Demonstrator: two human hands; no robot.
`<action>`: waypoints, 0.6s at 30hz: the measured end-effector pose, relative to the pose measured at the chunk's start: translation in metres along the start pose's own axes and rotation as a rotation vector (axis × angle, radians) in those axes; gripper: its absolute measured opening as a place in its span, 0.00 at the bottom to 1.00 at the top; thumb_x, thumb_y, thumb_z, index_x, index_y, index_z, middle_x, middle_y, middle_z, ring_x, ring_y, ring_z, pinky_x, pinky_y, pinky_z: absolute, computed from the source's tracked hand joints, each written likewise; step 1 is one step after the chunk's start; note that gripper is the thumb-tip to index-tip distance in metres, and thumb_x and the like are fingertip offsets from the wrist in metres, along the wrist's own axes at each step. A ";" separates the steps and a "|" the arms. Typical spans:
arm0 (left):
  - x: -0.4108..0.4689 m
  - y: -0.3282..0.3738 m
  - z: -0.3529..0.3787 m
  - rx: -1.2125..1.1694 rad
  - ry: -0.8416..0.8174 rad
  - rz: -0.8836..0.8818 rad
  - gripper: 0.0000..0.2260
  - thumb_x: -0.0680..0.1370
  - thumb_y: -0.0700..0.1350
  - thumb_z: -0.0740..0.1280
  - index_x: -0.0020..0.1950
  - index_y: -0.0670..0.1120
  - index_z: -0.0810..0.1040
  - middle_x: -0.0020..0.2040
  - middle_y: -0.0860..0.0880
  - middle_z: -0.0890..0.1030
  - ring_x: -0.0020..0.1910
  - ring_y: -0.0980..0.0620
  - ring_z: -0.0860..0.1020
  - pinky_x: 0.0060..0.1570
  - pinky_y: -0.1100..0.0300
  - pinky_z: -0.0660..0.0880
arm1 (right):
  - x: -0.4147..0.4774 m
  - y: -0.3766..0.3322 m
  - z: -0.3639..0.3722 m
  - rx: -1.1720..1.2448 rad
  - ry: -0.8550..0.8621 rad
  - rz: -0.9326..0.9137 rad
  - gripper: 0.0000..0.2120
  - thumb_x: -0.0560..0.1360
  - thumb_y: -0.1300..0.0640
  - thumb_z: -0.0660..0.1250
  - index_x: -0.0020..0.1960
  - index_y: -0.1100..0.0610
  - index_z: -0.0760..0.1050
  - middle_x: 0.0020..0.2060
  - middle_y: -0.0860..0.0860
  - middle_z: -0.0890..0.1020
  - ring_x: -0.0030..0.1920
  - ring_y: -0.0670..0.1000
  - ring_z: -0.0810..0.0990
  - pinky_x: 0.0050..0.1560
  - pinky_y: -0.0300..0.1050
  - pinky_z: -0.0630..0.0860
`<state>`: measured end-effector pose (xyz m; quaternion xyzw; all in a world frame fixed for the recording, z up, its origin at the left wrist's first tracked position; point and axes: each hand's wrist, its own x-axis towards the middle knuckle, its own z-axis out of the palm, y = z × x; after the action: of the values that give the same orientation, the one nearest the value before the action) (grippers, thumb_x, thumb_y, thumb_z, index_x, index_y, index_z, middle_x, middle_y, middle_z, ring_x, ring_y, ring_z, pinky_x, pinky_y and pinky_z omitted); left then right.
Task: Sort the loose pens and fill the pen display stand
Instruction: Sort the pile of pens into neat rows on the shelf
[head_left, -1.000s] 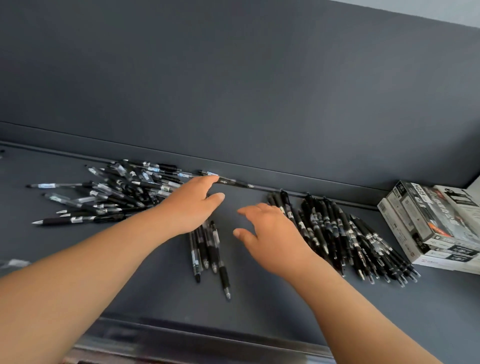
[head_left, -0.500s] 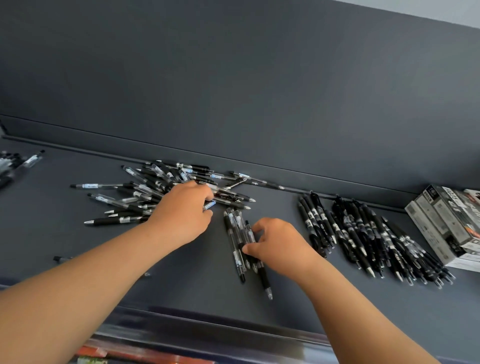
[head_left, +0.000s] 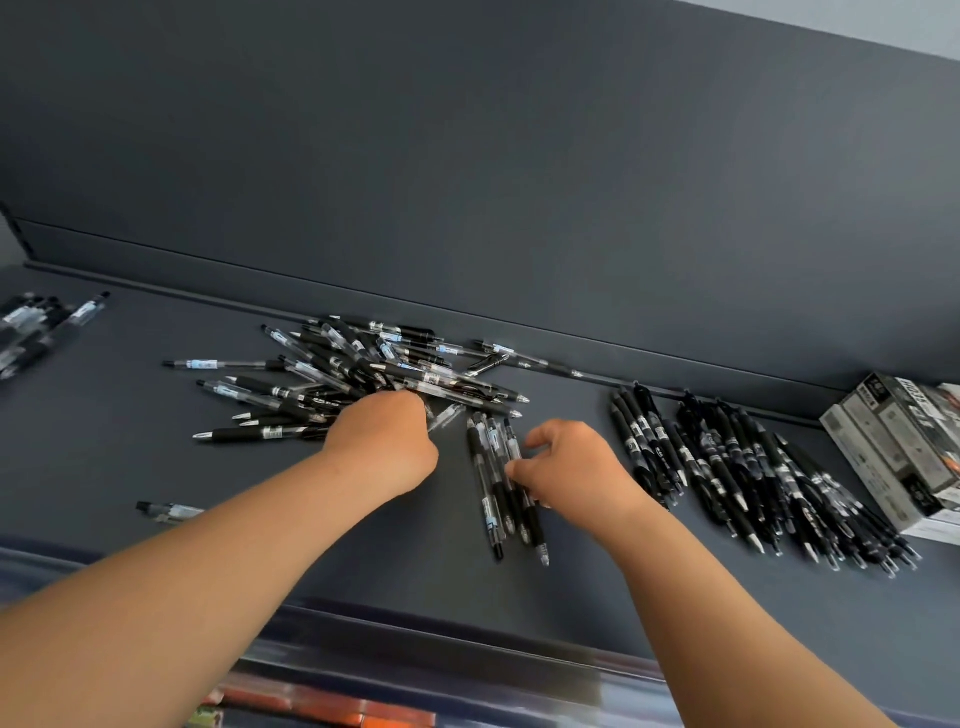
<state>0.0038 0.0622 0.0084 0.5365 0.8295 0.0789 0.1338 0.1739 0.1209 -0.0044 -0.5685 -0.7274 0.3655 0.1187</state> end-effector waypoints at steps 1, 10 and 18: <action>-0.001 0.003 -0.001 -0.005 -0.026 -0.009 0.05 0.74 0.44 0.66 0.40 0.44 0.76 0.31 0.45 0.72 0.32 0.49 0.73 0.27 0.60 0.65 | 0.000 -0.001 0.001 0.015 -0.014 0.003 0.18 0.69 0.53 0.73 0.57 0.55 0.75 0.45 0.53 0.82 0.43 0.53 0.82 0.51 0.51 0.80; -0.005 0.030 0.008 -0.801 -0.374 -0.164 0.02 0.74 0.36 0.68 0.45 0.41 0.77 0.39 0.45 0.79 0.34 0.50 0.78 0.37 0.57 0.80 | -0.006 -0.010 0.004 0.401 -0.247 0.074 0.08 0.70 0.67 0.70 0.49 0.62 0.78 0.41 0.56 0.82 0.38 0.51 0.80 0.42 0.42 0.82; -0.014 0.029 0.001 -1.117 -0.453 -0.196 0.06 0.76 0.34 0.64 0.41 0.43 0.77 0.37 0.46 0.79 0.34 0.50 0.77 0.34 0.59 0.76 | -0.009 -0.008 -0.004 0.734 -0.435 0.185 0.09 0.72 0.69 0.67 0.46 0.56 0.76 0.32 0.49 0.79 0.30 0.45 0.75 0.27 0.34 0.69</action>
<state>0.0345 0.0616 0.0172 0.3098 0.6592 0.3729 0.5748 0.1736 0.1139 0.0057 -0.4612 -0.5035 0.7201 0.1235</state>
